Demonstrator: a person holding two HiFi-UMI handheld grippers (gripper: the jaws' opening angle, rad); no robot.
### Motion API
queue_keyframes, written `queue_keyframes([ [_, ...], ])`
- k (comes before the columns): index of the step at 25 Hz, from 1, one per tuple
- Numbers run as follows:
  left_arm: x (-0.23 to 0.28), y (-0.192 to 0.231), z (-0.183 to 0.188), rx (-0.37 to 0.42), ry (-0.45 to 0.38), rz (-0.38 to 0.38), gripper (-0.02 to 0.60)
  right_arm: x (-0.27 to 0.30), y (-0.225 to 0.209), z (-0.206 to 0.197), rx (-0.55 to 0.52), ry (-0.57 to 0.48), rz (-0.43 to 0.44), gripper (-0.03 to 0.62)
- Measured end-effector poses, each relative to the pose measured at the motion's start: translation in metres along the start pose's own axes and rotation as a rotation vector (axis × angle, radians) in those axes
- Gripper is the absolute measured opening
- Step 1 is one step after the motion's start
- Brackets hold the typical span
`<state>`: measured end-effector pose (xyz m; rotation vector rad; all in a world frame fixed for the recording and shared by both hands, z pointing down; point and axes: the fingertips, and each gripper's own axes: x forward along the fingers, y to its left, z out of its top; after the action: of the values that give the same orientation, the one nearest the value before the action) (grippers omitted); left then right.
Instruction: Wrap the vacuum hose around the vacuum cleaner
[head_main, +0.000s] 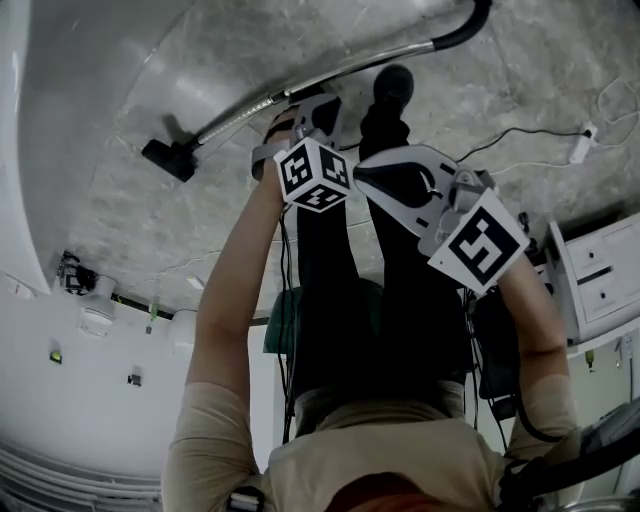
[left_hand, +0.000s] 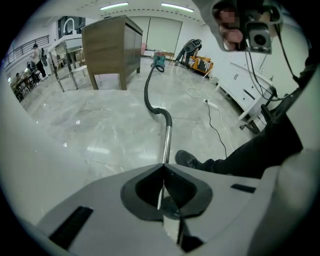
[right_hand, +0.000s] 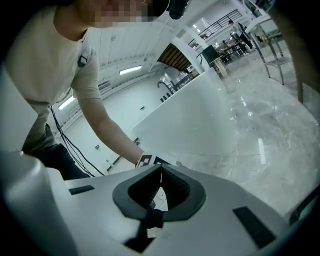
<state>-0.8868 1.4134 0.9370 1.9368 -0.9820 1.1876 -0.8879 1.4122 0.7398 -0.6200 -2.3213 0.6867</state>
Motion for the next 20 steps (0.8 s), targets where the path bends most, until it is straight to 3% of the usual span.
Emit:
queue_keyframes([
  [4,0.040,0.000,-0.021,-0.002,0.052,-0.023,0.006,0.000,-0.011,-0.016,0.056,-0.001,0.002,0.003],
  [9,0.080,-0.005,-0.044,0.020,0.133,-0.108,0.010,0.001,-0.012,-0.039,0.093,0.008,-0.016,0.003],
  [13,0.110,-0.009,-0.068,0.011,0.252,-0.211,0.237,0.005,-0.016,-0.049,0.129,-0.021,-0.032,0.003],
  [20,0.160,0.007,-0.088,0.098,0.349,-0.158,0.262,0.003,-0.019,-0.072,0.104,-0.006,-0.038,0.003],
])
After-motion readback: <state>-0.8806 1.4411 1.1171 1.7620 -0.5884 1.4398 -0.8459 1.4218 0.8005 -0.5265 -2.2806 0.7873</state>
